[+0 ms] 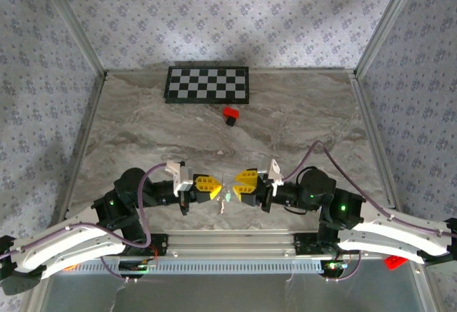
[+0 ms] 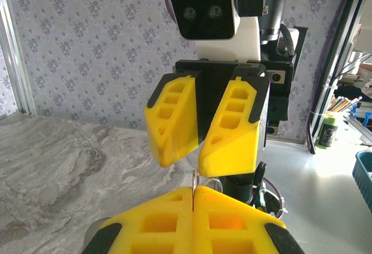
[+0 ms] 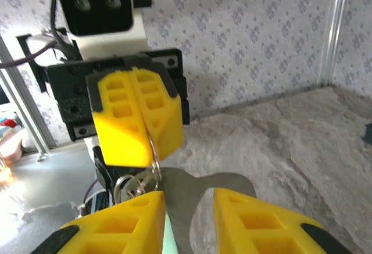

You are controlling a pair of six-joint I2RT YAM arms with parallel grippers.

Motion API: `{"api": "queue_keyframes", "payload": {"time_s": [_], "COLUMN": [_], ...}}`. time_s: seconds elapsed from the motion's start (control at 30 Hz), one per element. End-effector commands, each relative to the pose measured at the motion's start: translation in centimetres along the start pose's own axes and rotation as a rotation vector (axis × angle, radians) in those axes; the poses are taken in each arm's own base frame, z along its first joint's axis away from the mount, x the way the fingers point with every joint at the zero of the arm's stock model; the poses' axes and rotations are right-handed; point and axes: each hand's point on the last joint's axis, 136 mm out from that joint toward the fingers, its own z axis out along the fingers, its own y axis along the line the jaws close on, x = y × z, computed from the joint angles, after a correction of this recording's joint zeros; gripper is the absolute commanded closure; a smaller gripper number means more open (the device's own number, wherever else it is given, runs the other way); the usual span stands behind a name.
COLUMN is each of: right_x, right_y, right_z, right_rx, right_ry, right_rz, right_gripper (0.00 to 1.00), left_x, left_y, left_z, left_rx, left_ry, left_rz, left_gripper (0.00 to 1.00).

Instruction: Put the keys on the keyring

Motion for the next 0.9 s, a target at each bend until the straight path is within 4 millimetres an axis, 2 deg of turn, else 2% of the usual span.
{"api": "queue_keyframes", "payload": {"time_s": [0.0, 0.87], "right_x": [-1.3, -0.3], "right_y": [0.5, 2.2], "right_z": [0.0, 1.0], "right_rx": [-0.03, -0.124], "right_ry": [-0.066, -0.057], "right_rz": [-0.004, -0.02], "right_gripper": [0.72, 0.73], "left_x": [-3.1, -3.2], "left_y": [-0.9, -1.0], "left_z": [-0.4, 0.0], "left_rx": [0.032, 0.045], "left_ry": [-0.076, -0.079], "left_rz": [0.037, 0.026], "left_gripper": [1.0, 1.0]}}
